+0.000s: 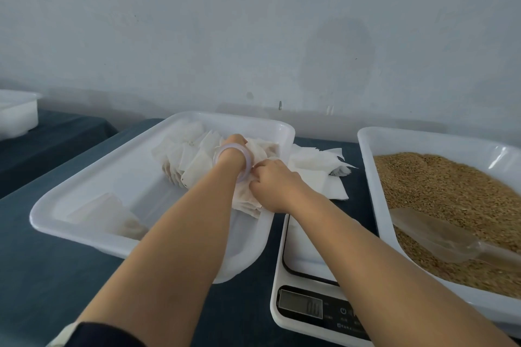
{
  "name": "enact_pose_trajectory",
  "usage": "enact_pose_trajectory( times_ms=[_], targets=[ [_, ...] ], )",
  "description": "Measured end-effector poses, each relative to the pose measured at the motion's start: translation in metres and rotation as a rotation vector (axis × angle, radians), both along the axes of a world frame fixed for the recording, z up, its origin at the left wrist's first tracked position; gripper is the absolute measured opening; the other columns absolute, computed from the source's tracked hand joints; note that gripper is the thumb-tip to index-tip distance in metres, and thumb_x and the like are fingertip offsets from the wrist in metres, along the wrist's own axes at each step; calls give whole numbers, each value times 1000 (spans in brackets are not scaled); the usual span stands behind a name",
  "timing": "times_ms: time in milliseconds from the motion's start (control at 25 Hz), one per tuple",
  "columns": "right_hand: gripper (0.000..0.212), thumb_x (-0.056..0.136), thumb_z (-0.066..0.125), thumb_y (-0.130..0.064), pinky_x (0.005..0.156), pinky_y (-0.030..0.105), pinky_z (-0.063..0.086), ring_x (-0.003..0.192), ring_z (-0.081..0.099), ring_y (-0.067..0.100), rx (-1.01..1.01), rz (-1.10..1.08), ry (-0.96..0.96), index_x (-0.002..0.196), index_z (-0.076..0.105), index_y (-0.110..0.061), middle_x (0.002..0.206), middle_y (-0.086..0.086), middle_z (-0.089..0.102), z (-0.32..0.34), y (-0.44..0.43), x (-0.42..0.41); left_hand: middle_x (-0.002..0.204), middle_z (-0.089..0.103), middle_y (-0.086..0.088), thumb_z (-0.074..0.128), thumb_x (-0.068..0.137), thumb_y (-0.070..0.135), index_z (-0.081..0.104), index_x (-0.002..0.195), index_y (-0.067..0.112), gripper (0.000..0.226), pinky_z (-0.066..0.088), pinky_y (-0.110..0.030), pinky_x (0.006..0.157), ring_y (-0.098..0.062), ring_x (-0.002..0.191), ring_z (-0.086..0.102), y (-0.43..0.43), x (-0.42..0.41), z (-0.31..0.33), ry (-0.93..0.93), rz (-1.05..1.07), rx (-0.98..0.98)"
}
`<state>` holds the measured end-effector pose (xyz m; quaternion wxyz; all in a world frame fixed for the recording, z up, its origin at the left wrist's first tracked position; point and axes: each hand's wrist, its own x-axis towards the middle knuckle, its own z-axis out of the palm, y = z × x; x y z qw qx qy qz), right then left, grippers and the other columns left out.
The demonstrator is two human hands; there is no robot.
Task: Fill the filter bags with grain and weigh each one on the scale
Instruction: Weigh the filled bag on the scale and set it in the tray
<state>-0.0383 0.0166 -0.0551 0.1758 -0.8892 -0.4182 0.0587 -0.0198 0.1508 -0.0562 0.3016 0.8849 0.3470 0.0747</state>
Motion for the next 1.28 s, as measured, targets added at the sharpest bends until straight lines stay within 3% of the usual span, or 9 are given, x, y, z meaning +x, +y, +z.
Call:
enact_pose_trajectory(
  times_ms=[120,280,320,400,520,680,880,1120,1280],
  targets=[
    [37,90,33,-17,88,40,40,116,42,25,-12,49,-20,116,59,-11,124,5,51,-1,0,-2,85,54,-4,55,88,11,52,118,11,30,40,-29,73,-26,86,53,5,-5,-3,56,-4,80],
    [32,91,36,-7,87,38,44,109,52,28,481,-255,16,110,62,-5,119,6,59,2,-16,8,98,53,-7,55,87,9,41,129,12,44,39,-32,68,-25,82,50,5,-10,1,-82,75,42],
    [31,92,37,-8,86,36,43,109,53,29,475,-368,52,113,60,-4,119,8,59,5,-24,19,112,52,-9,56,88,10,42,130,13,44,39,-32,69,-25,86,51,3,-11,7,-121,73,60],
    [30,92,41,-11,85,33,44,108,54,31,56,-436,65,117,56,-6,119,12,58,11,-40,46,127,50,-8,58,89,15,49,126,15,38,41,-31,77,-25,100,54,-4,-11,24,-229,22,127],
    [28,89,51,-15,94,41,46,108,54,32,-412,-313,-78,116,56,-7,119,13,58,9,-47,67,103,64,4,59,88,18,61,103,21,16,41,-22,79,-18,99,59,-44,-11,46,-404,-268,88],
    [39,90,57,-26,89,33,44,107,55,26,-459,-188,-126,126,50,-10,121,8,58,-9,-48,80,101,65,4,54,90,21,66,102,21,16,45,-25,81,-17,97,59,-102,-5,36,-152,-626,248],
    [4,93,46,-14,70,31,38,75,46,19,-513,-155,-199,94,48,-11,71,-1,43,-21,-42,83,98,58,4,48,93,15,66,104,19,22,38,-22,74,-13,87,52,-94,-5,27,-102,-573,212],
    [26,90,40,-18,75,32,47,84,55,22,-390,-215,-80,108,57,-11,88,3,56,-3,-50,80,100,60,2,45,88,5,60,109,21,30,44,-26,74,-18,90,57,-94,-5,24,-135,-517,83],
    [31,89,46,-25,50,28,32,55,43,16,-79,-300,-42,59,43,-14,62,0,45,26,-74,74,125,56,0,55,82,4,50,128,17,49,45,-30,96,-18,112,53,-90,-10,26,-149,-614,60]
  ],
)
